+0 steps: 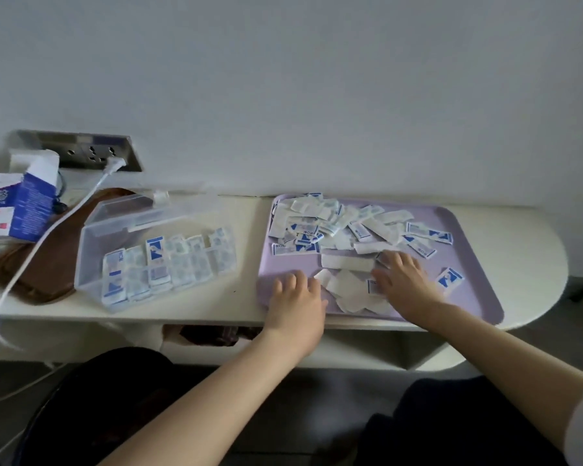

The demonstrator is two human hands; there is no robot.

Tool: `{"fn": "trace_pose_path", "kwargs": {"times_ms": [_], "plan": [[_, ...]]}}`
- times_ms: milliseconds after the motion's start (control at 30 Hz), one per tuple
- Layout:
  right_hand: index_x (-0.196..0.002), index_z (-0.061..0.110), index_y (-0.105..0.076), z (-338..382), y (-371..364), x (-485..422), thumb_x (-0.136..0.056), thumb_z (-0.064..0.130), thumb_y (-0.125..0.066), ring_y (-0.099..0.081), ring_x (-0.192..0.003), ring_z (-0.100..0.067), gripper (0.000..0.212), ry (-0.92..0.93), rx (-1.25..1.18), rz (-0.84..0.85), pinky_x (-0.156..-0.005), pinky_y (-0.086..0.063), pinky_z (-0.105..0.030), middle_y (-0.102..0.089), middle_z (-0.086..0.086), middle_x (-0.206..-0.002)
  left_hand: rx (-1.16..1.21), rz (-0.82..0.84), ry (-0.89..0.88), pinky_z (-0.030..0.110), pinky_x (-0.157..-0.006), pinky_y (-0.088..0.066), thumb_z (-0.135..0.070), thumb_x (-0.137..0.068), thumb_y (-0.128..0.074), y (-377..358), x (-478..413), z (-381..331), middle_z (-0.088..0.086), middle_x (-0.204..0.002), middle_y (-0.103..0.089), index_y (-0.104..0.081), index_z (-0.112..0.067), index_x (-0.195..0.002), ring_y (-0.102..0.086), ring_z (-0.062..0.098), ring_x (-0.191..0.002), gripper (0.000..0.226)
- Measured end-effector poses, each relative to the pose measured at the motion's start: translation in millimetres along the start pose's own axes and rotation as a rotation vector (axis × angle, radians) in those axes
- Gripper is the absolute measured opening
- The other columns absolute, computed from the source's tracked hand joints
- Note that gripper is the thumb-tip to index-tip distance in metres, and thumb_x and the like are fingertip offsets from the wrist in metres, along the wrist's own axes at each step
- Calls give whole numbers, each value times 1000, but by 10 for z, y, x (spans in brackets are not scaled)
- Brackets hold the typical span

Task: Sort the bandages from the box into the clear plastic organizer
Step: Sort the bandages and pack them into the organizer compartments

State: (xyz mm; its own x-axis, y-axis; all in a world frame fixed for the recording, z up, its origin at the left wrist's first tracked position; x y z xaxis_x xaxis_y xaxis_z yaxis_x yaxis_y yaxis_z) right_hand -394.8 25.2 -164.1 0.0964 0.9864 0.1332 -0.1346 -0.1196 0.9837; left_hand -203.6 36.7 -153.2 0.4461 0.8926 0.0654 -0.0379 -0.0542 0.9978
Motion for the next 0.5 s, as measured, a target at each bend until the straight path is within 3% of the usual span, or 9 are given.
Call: {"fn": "trace_pose_path", "kwargs": {"times_ms": [167, 333, 500], "plan": [[-139, 12, -31, 223, 83, -5, -96, 31, -47, -36, -130, -26, 50, 89, -304, -14, -104, -28, -31, -36, -8, -141, 104, -21, -39, 36, -95, -34, -31, -100, -34, 11, -157, -87, 10, -132, -43, -39, -11, -129, -40, 28, -120, 36], [-141, 18, -26, 117, 212, 53, -77, 55, -65, -30, -132, -22, 84, 94, -157, 105, -107, -31, -39, -30, -5, -143, 230, -7, -14, 37, -93, -38, -38, -93, -48, 61, -300, -46, 8, -131, -44, -38, -13, -127, -40, 27, -121, 43], [-135, 17, -35, 70, 233, 98, -73, 48, -73, -38, -123, -22, 80, 114, -152, 147, -102, -35, -31, -38, -6, -135, 256, 93, -142, 38, -98, -38, -51, -91, -48, 75, -401, -134, 5, -136, -35, -34, -17, -137, -31, 24, -126, 59]]}}
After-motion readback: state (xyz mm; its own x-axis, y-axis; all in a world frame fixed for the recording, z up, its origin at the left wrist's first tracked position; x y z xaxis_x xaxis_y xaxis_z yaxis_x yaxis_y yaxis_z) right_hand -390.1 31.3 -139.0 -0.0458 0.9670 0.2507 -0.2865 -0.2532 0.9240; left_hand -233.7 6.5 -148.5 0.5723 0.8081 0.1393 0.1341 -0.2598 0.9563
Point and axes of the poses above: each hand's wrist, its own x-axis away from the middle knuckle, its own y-axis out of the back of the hand, z = x × y, the point moved 3 cm from there along -x, towards the middle knuckle
